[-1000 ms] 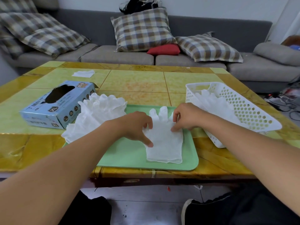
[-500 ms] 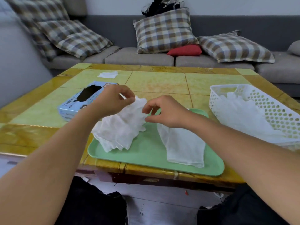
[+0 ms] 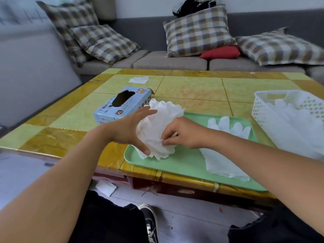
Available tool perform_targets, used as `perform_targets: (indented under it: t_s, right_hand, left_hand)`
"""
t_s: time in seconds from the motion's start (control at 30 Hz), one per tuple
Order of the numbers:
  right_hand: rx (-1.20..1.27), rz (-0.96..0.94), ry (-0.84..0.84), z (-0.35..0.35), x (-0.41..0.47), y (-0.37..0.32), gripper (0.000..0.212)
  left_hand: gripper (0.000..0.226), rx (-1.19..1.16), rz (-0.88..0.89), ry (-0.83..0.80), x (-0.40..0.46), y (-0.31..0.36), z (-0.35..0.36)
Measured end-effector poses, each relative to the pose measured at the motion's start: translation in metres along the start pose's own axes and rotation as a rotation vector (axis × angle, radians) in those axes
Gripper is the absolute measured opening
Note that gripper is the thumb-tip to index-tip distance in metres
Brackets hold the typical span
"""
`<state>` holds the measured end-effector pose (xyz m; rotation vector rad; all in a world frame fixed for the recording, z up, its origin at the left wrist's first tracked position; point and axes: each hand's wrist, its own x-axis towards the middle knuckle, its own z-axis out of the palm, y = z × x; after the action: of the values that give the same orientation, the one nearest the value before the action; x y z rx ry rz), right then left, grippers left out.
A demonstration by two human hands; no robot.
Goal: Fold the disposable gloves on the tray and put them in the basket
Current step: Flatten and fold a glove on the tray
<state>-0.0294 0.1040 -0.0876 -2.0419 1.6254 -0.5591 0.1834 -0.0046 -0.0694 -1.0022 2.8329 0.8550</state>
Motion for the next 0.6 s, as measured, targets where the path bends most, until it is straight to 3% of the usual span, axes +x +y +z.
perform_targets:
  t_s: [0.2, 0.33, 0.6]
  right_hand:
    - [0.473, 0.195, -0.085, -0.027, -0.016, 0.017, 0.019]
    - [0.604, 0.275, -0.160, -0.026, -0.019, 0.022, 0.020]
    - [1.134, 0.306, -0.073, -0.062, -0.030, 0.013, 0.033]
  left_hand:
    - [0.121, 0.003, -0.009, 0.043, 0.008, -0.001, 0.003]
    - [0.120, 0.046, -0.040, 0.028, 0.008, 0.000, 0.004]
    - [0.124, 0.130, -0.135, 0.021, 0.007, 0.022, -0.003]
